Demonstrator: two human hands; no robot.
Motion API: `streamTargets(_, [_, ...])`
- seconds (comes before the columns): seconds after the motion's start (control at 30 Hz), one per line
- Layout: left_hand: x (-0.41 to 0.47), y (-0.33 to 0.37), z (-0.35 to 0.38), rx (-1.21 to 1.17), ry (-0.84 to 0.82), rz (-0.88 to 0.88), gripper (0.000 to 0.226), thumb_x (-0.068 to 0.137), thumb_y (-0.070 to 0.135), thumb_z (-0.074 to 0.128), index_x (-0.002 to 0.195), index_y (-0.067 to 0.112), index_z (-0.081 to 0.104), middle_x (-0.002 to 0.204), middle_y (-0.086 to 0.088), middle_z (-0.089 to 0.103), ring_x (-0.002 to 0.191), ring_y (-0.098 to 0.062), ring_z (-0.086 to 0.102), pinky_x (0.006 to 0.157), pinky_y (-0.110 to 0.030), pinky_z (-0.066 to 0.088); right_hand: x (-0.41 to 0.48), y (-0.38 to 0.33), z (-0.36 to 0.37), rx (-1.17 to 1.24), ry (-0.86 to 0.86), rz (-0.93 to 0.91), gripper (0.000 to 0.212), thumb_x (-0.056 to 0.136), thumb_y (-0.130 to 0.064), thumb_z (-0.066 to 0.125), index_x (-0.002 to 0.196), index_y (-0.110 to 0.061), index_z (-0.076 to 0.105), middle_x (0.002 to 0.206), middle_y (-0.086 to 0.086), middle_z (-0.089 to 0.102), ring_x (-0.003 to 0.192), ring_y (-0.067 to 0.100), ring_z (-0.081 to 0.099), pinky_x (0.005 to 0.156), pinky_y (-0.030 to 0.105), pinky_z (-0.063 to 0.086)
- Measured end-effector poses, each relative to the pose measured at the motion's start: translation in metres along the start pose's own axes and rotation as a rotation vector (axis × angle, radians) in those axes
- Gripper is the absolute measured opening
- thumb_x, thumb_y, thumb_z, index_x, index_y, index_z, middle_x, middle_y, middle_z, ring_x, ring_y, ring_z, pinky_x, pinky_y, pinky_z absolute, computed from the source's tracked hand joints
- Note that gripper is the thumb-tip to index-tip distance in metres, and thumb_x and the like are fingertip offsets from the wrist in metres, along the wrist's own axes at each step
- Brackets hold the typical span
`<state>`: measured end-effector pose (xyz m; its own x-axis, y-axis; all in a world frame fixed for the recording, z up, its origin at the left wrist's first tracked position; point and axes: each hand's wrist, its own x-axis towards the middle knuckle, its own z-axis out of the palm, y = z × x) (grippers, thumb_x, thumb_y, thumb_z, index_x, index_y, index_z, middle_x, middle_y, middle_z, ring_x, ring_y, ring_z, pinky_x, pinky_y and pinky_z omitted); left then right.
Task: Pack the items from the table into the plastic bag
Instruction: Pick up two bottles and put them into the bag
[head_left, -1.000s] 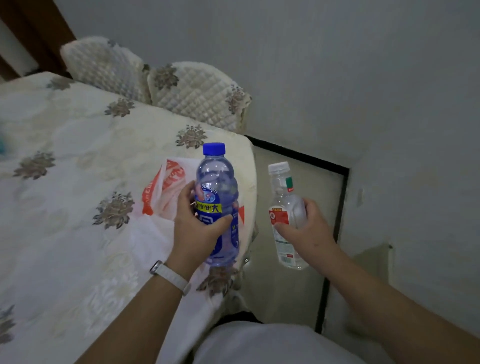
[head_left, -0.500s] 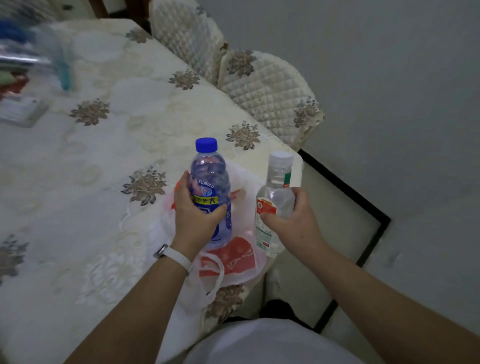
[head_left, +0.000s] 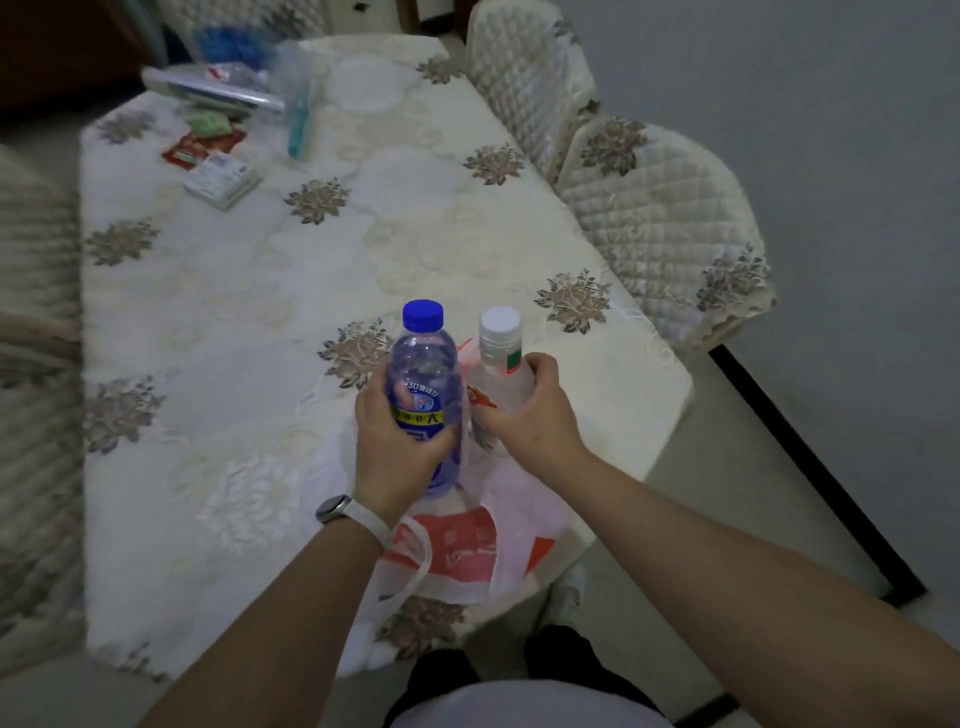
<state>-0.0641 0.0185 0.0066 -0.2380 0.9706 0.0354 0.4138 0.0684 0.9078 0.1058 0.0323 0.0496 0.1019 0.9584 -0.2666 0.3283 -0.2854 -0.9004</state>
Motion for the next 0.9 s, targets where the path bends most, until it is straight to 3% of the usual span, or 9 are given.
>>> streamTargets(0.17, [0.0, -0.008, -0.004, 0.035, 0.092, 0.02, 0.097, 0.063, 0.018, 0.089, 0.143, 0.025, 0.035, 0.133, -0.001, 0.046, 0.121, -0.012, 0.051, 0.095, -0.027, 0.051, 0.012, 0.027, -0.004, -0.11, -0.116, -0.001, 0.058, 0.073, -0.028, 0.08, 0.111, -0.023, 0.037, 0.096, -0.01, 0.056, 0.084, 0.013, 0.06, 0.063, 0.026, 0.047])
streamTargets(0.27, [0.002, -0.01, -0.008, 0.067, 0.139, 0.04, 0.094, 0.065, 0.012, 0.087, 0.143, 0.018, 0.035, 0.131, 0.001, 0.043, 0.116, -0.004, 0.048, 0.09, -0.007, 0.044, 0.014, 0.032, -0.005, -0.145, -0.153, -0.021, 0.06, 0.073, -0.027, 0.081, 0.113, -0.027, 0.036, 0.096, -0.015, 0.053, 0.087, 0.013, 0.059, 0.066, 0.025, 0.047])
streamTargets(0.33, [0.004, -0.011, -0.01, 0.075, 0.168, 0.044, 0.094, 0.067, 0.011, 0.086, 0.144, 0.017, 0.033, 0.13, 0.005, 0.039, 0.118, -0.002, 0.045, 0.089, -0.002, 0.04, 0.015, 0.031, -0.006, -0.19, -0.176, -0.041, 0.061, 0.072, -0.028, 0.081, 0.112, -0.03, 0.035, 0.096, -0.016, 0.053, 0.086, 0.012, 0.058, 0.063, 0.021, 0.044])
streamTargets(0.47, [0.011, -0.012, -0.019, 0.055, 0.216, 0.028, 0.097, 0.067, 0.017, 0.087, 0.145, 0.023, 0.03, 0.13, 0.011, 0.034, 0.121, -0.003, 0.042, 0.091, -0.003, 0.038, 0.015, 0.031, -0.009, -0.308, -0.201, -0.085, 0.061, 0.072, -0.032, 0.079, 0.116, -0.03, 0.036, 0.102, -0.011, 0.057, 0.086, 0.014, 0.058, 0.058, 0.018, 0.038])
streamTargets(0.67, [0.027, -0.019, -0.032, 0.009, 0.275, 0.002, 0.094, 0.068, 0.014, 0.087, 0.143, 0.013, 0.032, 0.132, 0.003, 0.034, 0.113, 0.005, 0.042, 0.087, 0.0, 0.039, 0.016, 0.025, -0.015, -0.403, -0.206, -0.065, 0.056, 0.073, -0.032, 0.078, 0.111, -0.032, 0.036, 0.095, -0.016, 0.054, 0.08, 0.007, 0.055, 0.057, 0.017, 0.037])
streamTargets(0.9, [0.035, -0.033, -0.046, -0.017, 0.259, 0.02, 0.092, 0.066, 0.018, 0.088, 0.14, 0.014, 0.034, 0.13, 0.0, 0.038, 0.12, -0.009, 0.047, 0.09, -0.007, 0.044, 0.011, 0.015, -0.012, -0.427, -0.206, -0.027, 0.056, 0.073, -0.038, 0.078, 0.11, -0.034, 0.035, 0.092, -0.016, 0.057, 0.08, 0.001, 0.057, 0.062, 0.026, 0.044])
